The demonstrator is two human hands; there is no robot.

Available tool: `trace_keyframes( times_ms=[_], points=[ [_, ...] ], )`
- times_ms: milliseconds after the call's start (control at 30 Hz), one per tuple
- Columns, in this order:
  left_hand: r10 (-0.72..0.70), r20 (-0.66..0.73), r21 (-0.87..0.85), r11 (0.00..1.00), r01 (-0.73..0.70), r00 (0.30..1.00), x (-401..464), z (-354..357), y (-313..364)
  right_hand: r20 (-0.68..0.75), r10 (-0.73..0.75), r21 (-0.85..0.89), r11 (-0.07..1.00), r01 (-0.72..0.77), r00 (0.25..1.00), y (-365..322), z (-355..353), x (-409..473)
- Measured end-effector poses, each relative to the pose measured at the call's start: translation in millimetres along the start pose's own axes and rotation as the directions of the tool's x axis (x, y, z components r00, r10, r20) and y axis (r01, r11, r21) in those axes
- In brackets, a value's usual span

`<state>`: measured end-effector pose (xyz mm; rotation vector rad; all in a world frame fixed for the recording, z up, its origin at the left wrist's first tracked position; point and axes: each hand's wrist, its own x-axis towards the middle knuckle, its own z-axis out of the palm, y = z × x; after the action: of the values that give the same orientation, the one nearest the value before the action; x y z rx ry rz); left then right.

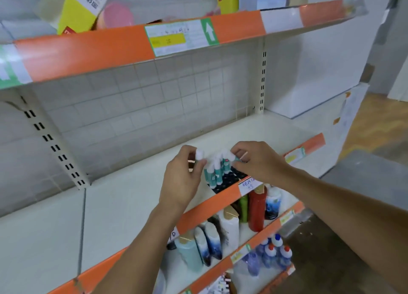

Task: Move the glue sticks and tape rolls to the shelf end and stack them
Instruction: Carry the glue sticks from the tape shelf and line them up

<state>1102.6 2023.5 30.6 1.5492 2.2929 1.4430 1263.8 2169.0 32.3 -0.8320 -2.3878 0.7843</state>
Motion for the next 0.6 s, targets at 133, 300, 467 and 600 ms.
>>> trace_keyframes(
  times_ms=[133, 300, 467, 600],
  points=[
    [-0.017, -0.084, -0.086, 0.996, 0.01, 0.996, 6.8, 12.9, 10.5, -0.031, 0.001, 0.156, 0.988, 0.004, 1.0, 7.1, 9.9, 4.9],
    [-0.063, -0.101, -0.153, 0.987, 0.047, 0.993, -6.5, 28.3, 18.1, -0.059, -0.044, 0.269, 0.961, 0.058, 0.997, 13.0, 22.8, 8.6],
    [-0.056, -0.163, -0.076, 0.996, 0.044, 0.985, -11.8, 42.1, 20.1, -0.082, -0.095, 0.327, 0.938, 0.116, 0.992, 20.1, 22.4, 16.1],
    [-0.014, -0.182, 0.026, 0.999, 0.019, 0.983, -16.6, 56.2, 30.3, -0.051, -0.156, 0.317, 0.934, 0.164, 0.986, 36.2, 15.3, 18.0]
  ],
)
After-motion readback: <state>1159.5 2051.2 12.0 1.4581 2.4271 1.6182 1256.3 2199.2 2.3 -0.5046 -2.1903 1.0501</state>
